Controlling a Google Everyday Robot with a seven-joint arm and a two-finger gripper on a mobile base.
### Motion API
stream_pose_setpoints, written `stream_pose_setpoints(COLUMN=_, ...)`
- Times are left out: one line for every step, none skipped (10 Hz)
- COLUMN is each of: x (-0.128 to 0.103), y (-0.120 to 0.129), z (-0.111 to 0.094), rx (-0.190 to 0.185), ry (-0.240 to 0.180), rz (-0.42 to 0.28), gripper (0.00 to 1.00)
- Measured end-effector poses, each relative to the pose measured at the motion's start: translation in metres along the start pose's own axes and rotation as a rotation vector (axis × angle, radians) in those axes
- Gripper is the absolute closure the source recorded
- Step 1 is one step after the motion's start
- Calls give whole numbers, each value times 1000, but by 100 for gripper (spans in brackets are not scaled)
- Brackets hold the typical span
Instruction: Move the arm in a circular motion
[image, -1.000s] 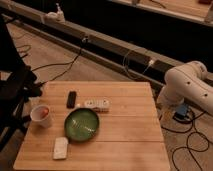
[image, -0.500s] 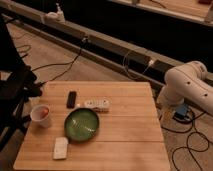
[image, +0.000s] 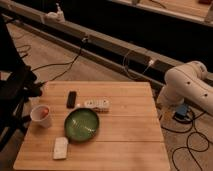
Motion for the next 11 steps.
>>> stream_pose_setpoints(x=-8, y=-7, z=5, rx=9, ry=-20, rz=-10, gripper=57)
stream_pose_setpoints(x=-22, y=-17, z=9, rx=24, ry=-46, rz=-26, gripper=66)
stream_pose_setpoints(x=-36, y=-26, z=15, rx=33, ry=-70, rz=-45, gripper=77)
stream_pose_setpoints(x=-46, y=-35, z=20, rx=42, ry=-89, rz=-55, gripper=87)
stream_pose_setpoints(x=-57, y=-48, z=27, rx=58, ry=-109, rz=-62, gripper=97)
stream_pose_setpoints(x=-65, y=-58, z=32, rx=69, ry=-123, rz=-66, gripper=100)
stream_pose_setpoints(x=-77, y=-73, z=37, rx=85, ry=-140, rz=-69, gripper=100)
stream_pose_setpoints(x=-92, y=-88, z=44, rx=97, ry=-164, rz=-69, gripper=100)
stream_pose_setpoints(x=-105, y=-95, z=47, rx=102, ry=-184, rz=-77, gripper=100)
stream_pose_setpoints(x=-128, y=-102, z=51, rx=104, ry=-213, rz=-97, gripper=100)
stream_pose_setpoints(x=-155, y=-102, z=53, rx=103, ry=-239, rz=-142, gripper=100)
